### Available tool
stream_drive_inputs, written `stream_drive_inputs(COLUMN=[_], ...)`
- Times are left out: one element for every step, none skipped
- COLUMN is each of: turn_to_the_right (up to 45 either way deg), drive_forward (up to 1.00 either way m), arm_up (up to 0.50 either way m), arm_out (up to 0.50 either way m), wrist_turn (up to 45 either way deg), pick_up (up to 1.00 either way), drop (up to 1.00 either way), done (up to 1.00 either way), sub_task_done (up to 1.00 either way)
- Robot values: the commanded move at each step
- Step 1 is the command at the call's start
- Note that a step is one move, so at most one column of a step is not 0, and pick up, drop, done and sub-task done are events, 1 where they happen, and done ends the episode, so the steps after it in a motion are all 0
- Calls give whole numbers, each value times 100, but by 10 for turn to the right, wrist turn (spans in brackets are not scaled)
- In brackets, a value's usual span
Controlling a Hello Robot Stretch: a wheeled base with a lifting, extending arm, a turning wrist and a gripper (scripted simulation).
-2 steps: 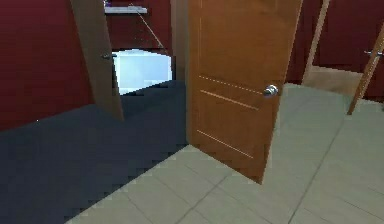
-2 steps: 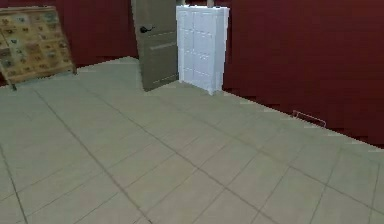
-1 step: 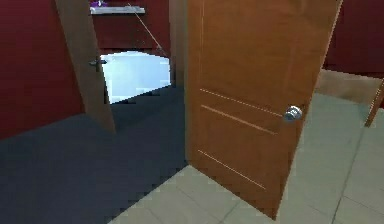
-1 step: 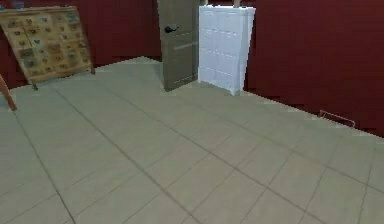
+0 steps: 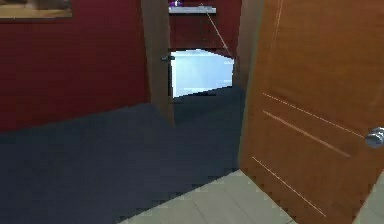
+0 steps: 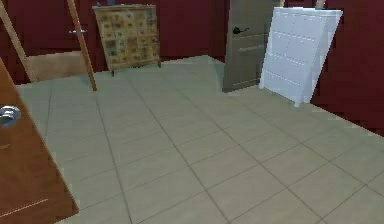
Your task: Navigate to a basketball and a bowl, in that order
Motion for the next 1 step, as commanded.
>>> stream_drive_inputs(turn_to_the_right=[0], drive_forward=[100], arm_up=[0], arm_out=[0], wrist_turn=[0], pick_up=[0], drop=[0], done=[0], sub_task_done=[0])
